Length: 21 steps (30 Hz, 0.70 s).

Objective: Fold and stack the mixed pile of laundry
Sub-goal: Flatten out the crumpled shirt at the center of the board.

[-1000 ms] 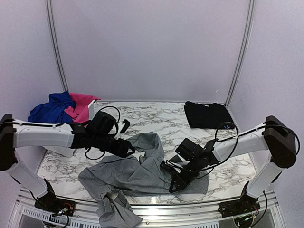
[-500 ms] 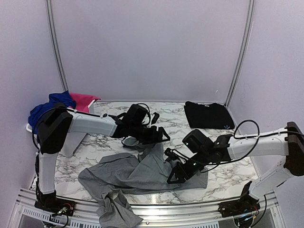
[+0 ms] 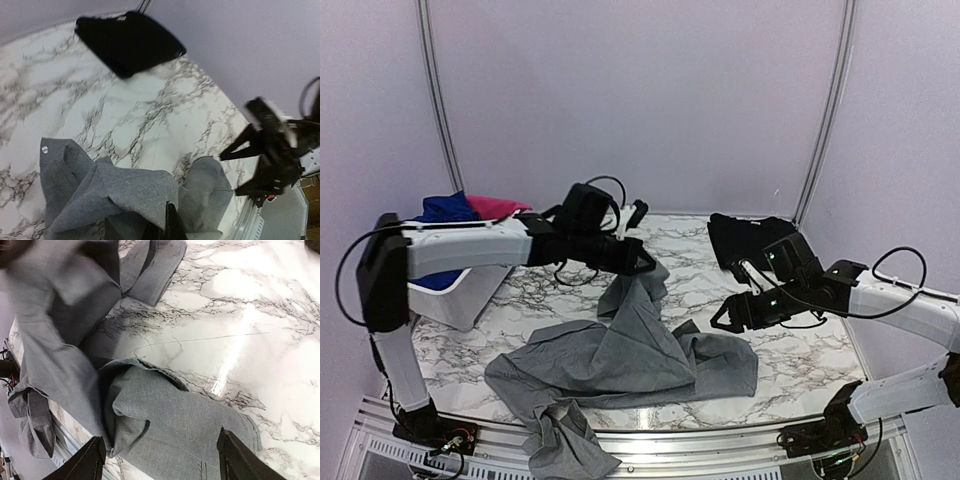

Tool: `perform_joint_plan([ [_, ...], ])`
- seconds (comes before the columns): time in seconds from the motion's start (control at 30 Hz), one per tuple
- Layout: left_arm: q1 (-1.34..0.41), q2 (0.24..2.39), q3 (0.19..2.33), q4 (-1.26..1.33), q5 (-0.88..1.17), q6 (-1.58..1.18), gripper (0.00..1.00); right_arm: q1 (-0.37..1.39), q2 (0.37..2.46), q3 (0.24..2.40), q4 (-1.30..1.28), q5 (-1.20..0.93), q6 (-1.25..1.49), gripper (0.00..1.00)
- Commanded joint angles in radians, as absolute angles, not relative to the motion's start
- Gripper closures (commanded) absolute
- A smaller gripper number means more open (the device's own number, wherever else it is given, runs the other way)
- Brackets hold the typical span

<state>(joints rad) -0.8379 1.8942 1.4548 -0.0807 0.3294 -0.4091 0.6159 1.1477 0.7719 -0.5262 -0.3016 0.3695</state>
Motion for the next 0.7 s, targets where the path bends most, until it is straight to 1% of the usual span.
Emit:
perform_joint_plan([
  [0.0, -0.839, 1.601, 1.344, -0.095, 0.314, -0.165, 1.00, 0.597, 1.224, 0.810, -0.519, -0.303, 0.317, 0.26],
  [0.1, -0.839, 1.472, 1.246, -0.135, 0.300, -0.103, 1.00, 0.594, 1.299, 0.821, -0.518, -0.303, 0.274, 0.21],
  [0.23, -0.840, 1.349, 1.169, -0.211, 0.250, -0.080, 1.00, 0.574, 1.360, 0.807, -0.494, -0.313, 0.242, 0.14],
  [0.3, -0.839, 1.292, 1.146, -0.245, 0.180, -0.083, 1.00, 0.574, 1.379, 0.786, -0.479, -0.339, 0.228, 0.13],
  [0.33, -0.839, 1.259, 1.132, -0.251, 0.139, -0.084, 1.00, 0.574, 1.388, 0.775, -0.474, -0.354, 0.223, 0.15],
  [0.43, -0.836, 1.184, 1.083, -0.253, -0.022, -0.094, 1.00, 0.574, 1.423, 0.744, -0.459, -0.412, 0.206, 0.25],
  [0.53, -0.829, 1.155, 1.064, -0.253, -0.134, -0.103, 1.00, 0.574, 1.465, 0.741, -0.436, -0.475, 0.196, 0.38],
  [0.6, -0.819, 1.165, 1.067, -0.253, -0.173, -0.103, 1.00, 0.574, 1.499, 0.782, -0.449, -0.490, 0.175, 0.50],
  [0.67, -0.803, 1.190, 1.092, -0.255, -0.189, -0.103, 1.00, 0.574, 1.535, 0.854, -0.482, -0.480, 0.143, 0.67],
])
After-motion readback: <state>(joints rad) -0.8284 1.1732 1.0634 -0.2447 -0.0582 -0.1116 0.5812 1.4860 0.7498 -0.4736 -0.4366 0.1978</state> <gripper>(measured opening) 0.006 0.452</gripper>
